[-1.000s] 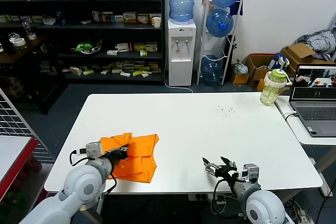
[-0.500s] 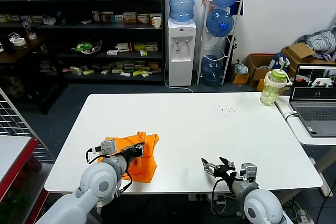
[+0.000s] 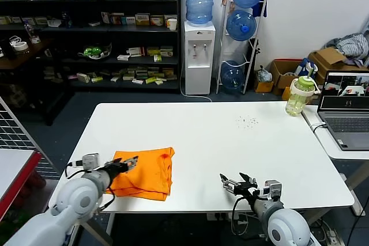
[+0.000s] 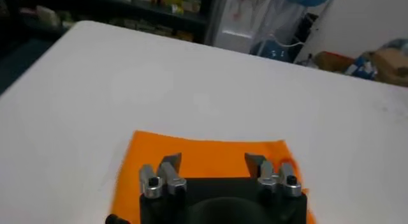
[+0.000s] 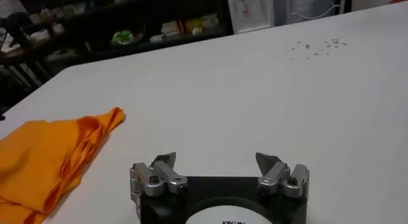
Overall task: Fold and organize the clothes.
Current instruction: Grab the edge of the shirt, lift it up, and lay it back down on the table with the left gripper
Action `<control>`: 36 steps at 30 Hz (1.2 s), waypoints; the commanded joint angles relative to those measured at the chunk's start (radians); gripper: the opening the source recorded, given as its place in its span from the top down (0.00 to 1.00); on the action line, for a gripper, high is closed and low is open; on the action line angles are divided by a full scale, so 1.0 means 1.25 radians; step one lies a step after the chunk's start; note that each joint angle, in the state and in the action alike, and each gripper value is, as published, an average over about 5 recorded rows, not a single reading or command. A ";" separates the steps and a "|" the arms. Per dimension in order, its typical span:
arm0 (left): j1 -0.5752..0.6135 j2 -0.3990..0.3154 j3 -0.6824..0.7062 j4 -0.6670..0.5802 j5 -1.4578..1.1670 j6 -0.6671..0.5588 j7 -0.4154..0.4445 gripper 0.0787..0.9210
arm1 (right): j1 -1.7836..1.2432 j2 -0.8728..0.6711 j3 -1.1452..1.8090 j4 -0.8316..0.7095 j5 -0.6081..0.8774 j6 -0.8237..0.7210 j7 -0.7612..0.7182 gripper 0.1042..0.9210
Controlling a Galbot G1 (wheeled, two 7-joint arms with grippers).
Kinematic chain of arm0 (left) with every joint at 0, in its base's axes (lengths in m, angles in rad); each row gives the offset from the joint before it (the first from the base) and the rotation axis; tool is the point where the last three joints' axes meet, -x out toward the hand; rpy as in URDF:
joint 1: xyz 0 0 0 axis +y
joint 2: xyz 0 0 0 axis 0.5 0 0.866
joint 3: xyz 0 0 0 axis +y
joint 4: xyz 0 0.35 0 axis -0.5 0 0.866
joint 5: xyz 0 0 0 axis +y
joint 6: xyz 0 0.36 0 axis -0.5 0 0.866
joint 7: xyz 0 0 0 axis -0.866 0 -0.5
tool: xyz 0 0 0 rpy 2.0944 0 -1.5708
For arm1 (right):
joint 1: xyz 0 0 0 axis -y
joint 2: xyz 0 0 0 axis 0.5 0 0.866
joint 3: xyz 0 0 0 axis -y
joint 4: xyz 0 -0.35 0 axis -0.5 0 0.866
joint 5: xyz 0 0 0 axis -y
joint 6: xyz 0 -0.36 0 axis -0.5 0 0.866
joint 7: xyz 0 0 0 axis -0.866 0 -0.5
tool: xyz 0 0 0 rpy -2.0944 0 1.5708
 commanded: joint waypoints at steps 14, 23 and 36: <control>-0.006 0.075 -0.017 0.214 0.094 0.021 0.323 0.12 | -0.014 -0.003 0.016 0.006 -0.002 0.001 -0.001 0.12; -0.005 0.056 -0.006 0.206 0.104 0.008 0.305 0.21 | -0.002 0.005 0.003 -0.002 -0.002 0.000 0.001 0.12; 0.003 0.040 -0.012 0.170 0.078 0.005 0.266 0.66 | -0.004 0.005 0.003 -0.002 -0.003 0.001 0.001 0.12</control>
